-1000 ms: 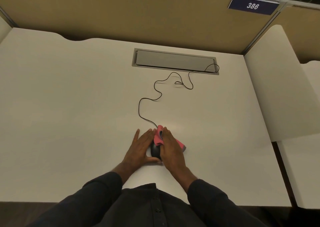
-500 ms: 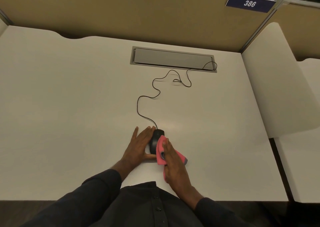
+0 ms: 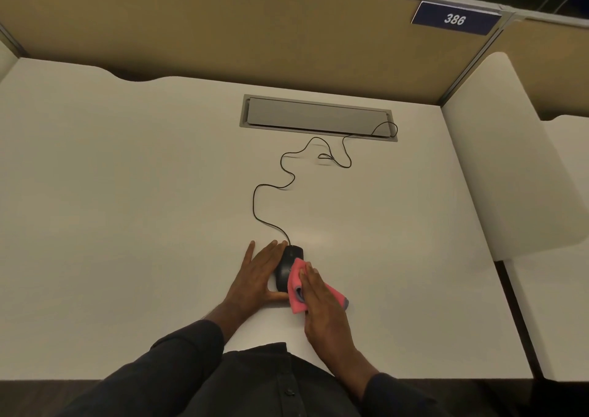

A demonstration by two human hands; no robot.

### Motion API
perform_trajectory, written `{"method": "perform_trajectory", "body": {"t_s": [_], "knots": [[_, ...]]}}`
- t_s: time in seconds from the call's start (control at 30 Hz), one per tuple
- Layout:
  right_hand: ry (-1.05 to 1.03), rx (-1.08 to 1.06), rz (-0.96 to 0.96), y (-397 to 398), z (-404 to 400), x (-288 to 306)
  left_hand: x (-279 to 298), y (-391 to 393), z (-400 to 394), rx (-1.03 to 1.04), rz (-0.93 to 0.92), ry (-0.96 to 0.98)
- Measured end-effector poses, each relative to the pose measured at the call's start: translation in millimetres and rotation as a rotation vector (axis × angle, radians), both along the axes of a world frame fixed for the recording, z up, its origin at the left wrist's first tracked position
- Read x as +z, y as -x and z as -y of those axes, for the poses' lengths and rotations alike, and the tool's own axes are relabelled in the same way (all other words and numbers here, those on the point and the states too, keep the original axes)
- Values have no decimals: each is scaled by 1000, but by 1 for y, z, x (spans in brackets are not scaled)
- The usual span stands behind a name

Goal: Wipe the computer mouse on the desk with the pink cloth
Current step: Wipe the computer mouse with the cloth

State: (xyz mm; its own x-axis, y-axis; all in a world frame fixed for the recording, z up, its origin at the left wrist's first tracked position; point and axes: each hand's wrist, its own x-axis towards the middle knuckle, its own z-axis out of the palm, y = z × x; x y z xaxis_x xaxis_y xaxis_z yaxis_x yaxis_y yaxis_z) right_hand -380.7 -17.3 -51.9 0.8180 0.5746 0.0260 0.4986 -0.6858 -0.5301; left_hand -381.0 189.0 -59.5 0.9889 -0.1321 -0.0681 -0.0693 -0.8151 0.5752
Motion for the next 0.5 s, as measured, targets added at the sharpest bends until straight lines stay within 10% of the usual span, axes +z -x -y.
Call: {"method": "perform_trajectory", "body": {"t_s": [0.5], "knots": [[-183, -219, -407, -51, -43, 30, 0, -1, 2, 3, 9, 0]]}}
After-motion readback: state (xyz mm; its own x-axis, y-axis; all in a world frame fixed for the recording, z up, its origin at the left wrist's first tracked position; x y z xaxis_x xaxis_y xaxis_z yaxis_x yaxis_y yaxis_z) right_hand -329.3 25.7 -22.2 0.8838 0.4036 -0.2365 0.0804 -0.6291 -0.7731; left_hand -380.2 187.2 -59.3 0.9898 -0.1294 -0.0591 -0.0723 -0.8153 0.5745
